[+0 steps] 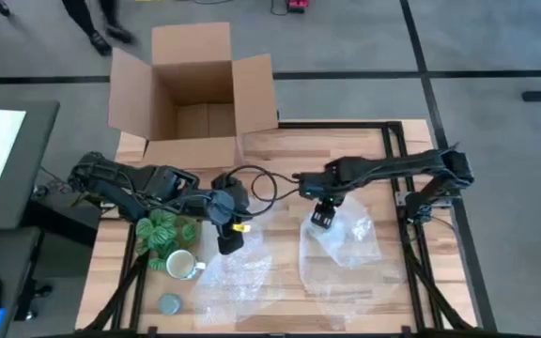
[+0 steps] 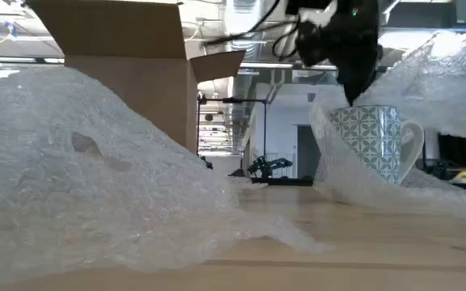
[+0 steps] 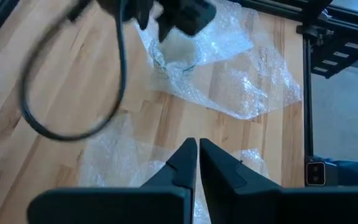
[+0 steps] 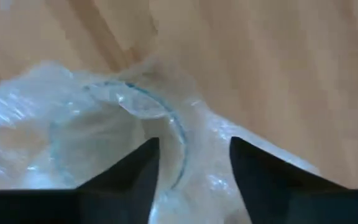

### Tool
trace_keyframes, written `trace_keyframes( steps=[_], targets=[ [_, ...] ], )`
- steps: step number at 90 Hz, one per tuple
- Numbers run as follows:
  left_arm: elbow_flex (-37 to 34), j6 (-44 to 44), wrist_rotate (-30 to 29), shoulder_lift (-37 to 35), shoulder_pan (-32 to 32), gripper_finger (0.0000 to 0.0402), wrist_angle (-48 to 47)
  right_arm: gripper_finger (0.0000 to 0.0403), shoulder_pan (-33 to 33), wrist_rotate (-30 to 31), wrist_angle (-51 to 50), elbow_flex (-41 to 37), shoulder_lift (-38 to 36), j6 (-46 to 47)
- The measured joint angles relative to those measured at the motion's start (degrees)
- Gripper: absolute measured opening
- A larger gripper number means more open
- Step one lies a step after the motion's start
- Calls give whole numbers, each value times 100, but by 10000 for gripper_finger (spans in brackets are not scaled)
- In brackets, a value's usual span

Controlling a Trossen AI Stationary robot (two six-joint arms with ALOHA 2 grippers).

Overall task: Wrap mug
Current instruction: Wrap the green mug with bubble wrap

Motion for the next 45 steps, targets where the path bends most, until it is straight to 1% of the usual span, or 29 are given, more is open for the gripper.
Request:
trace_keyframes(
  steps=[9,17,26,39,42,45],
  targets=[
    [0,-7,-1,0,1,0,0,215,57,-43,75,0,469,-367],
    [0,-7,0,0,0,0,2,195,108,-52,161,0,796,-627],
    [0,-16,0,0,0,0,2,143,116,-77,236,0,1083,-757],
    [0,-21,0,0,0,0,1,33,17,-83,201,4,1117,-472],
    [0,-22,0,0,0,0,2,19,-39,-94,248,0,1073,-340],
    [0,-22,0,0,0,0,2,15,-100,-65,284,0,1015,-197]
  ],
)
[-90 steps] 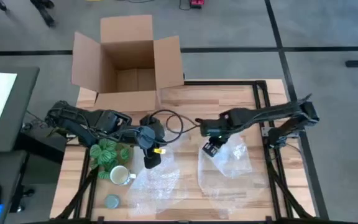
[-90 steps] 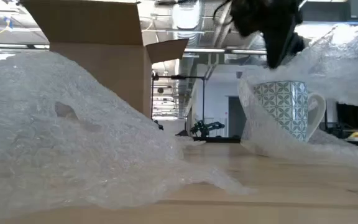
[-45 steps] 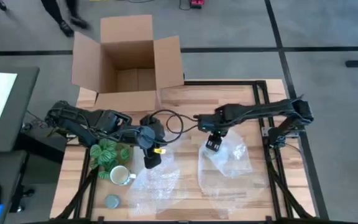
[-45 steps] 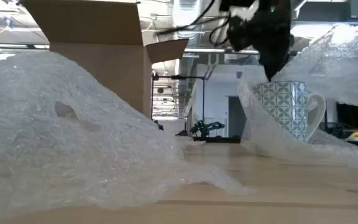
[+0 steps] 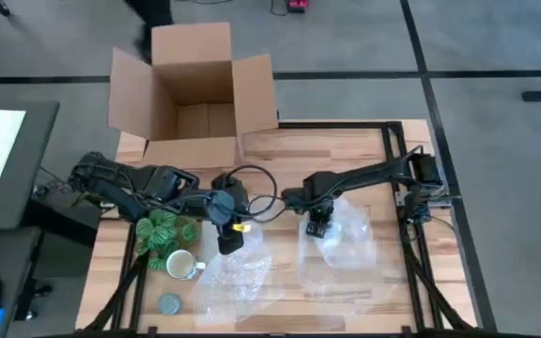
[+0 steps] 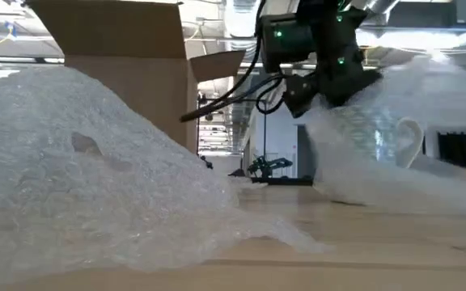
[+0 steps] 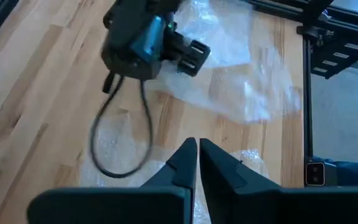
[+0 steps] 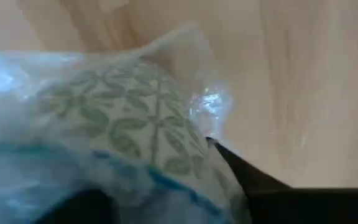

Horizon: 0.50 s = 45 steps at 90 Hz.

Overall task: Wrap mug
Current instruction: Wrap the green mug with bubble wrap

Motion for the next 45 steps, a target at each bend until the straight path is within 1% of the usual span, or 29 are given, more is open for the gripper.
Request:
trace_keyframes(
  steps=[12,23,30,45],
  targets=[
    [0,11,0,0,2,0,-1,17,-395,90,7,-1,-313,563],
    [0,27,0,0,0,0,0,11,-790,270,163,0,-418,605],
    [0,31,0,0,1,0,-1,11,-1054,253,276,0,-415,603],
    [0,28,0,0,0,0,-2,25,-1406,249,599,0,-414,595]
  ],
)
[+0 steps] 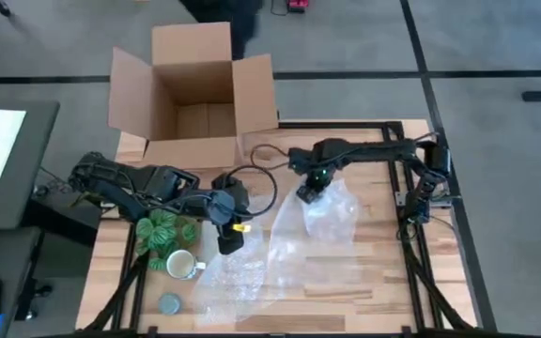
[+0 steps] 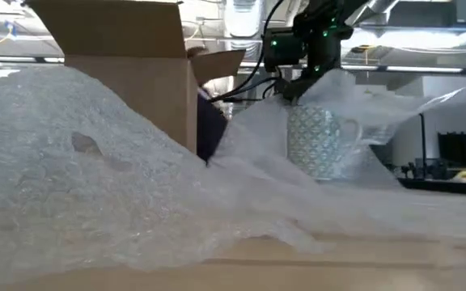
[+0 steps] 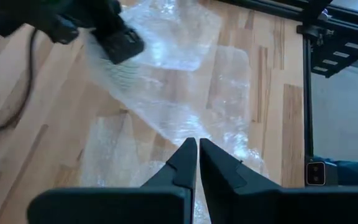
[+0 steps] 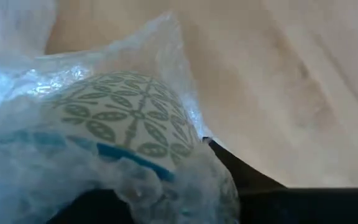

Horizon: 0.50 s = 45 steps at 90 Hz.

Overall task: Wrap mug
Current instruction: Wrap the green mug with bubble wrap

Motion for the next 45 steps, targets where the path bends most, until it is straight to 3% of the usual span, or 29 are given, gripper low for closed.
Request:
trace_keyframes(
  steps=[45],
  targets=[
    [2,-28,0,0,0,0,2,29,-12,-202,103,-561,-5,-6]
  ],
)
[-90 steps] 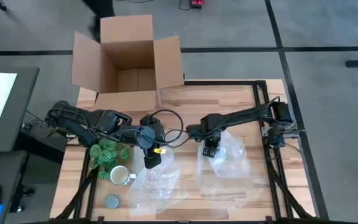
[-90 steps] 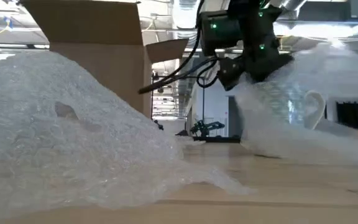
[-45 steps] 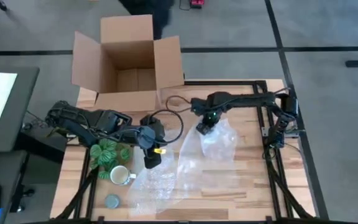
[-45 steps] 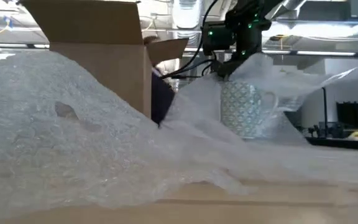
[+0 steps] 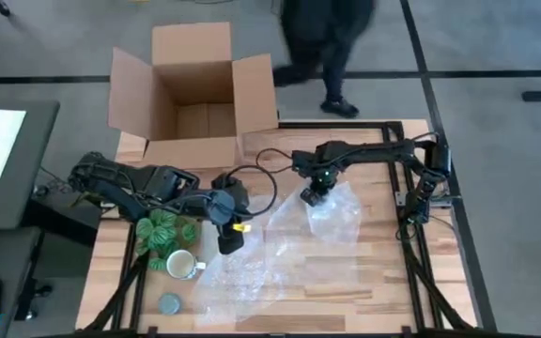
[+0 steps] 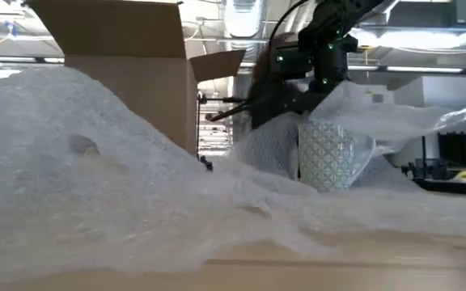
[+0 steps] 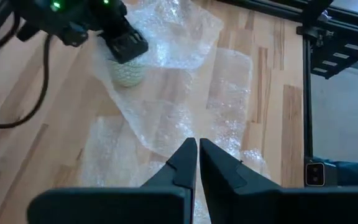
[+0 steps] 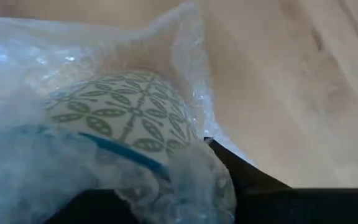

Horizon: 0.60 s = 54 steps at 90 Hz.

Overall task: Wrap mug
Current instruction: Wrap the green mug with bubble wrap

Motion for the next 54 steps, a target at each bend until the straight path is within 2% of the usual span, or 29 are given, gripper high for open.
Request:
trace_keyframes(
  steps=[16,41,54],
  targets=[
    [0,4,0,0,0,0,0,49,51,-9,140,-21,0,-24],
    [0,3,0,0,0,0,-1,159,-43,-17,192,28,-55,-8],
    [0,-17,0,0,0,0,-2,198,-63,-15,-45,328,-228,-38]
  ],
)
